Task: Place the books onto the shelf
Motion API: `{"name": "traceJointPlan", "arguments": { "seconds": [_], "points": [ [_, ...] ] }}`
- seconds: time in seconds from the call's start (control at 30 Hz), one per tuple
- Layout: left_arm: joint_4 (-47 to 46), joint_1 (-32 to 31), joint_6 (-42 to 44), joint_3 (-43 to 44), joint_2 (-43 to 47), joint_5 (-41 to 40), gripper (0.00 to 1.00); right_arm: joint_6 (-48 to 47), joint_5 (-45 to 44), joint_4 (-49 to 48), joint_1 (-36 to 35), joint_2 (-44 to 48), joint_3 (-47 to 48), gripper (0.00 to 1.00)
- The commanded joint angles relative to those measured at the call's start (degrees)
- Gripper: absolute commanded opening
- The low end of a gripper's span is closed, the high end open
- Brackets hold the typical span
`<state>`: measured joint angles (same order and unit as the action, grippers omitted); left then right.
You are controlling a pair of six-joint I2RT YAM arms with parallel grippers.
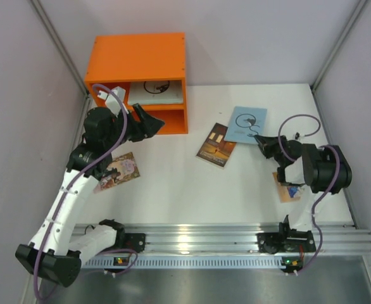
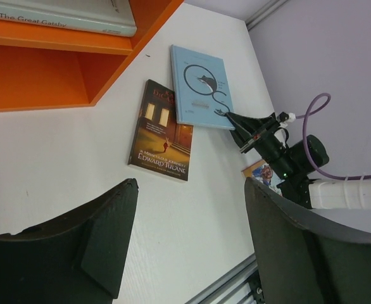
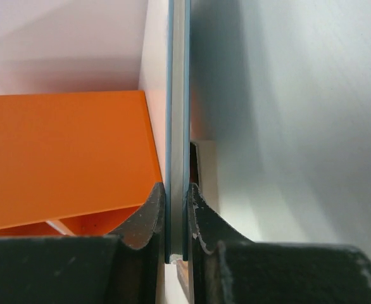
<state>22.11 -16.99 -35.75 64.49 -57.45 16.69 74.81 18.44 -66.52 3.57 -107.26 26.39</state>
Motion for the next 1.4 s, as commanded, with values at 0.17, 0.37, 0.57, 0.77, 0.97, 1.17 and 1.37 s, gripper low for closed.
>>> {"name": "traceJointPlan", "arguments": {
  "seconds": [0.17, 0.37, 0.57, 0.77, 0.97, 1.17, 1.37],
  "points": [
    [7.16, 3.62, 2.01, 6.97, -3.02, 11.76, 0.74, -1.5, 15.11, 3.67, 2.05, 20.94, -1.17, 0.0],
    [3.74, 7.93, -1.59, 3.11, -4.07, 22.93, 0.77, -8.87, 22.07, 30.26, 1.26, 40.88, -0.73, 0.0],
    [-5.91, 8.56, -6.17, -3.3, -4.6, 32.61, 0.74, -13.4, 28.39, 53.08, 0.3, 58.2, 0.69, 0.0],
    [-12.78, 3.55, -8.81, -10.34, -2.85, 31.92, 0.75, -4.44, 29.12, 50.29, -6.27, 67.62, -2.74, 0.0],
    [-24.99, 1.26, -16.54, -18.78, -1.17, 31.92, 0.78, 2.98, 23.5, 40.69, -18.31, 67.45, -3.81, 0.0],
    [-26.68, 0.73, -18.22, -21.07, -1.09, 31.03, 0.77, 4.21, 18.75, 37.17, -24.31, 65.52, -2.23, 0.0],
    [-30.08, 0.47, -21.81, -23.88, 0.23, 29.1, 0.74, 5.35, 16.2, 33.05, -28.08, 62.18, -1.78, 0.0]
  ]
}}
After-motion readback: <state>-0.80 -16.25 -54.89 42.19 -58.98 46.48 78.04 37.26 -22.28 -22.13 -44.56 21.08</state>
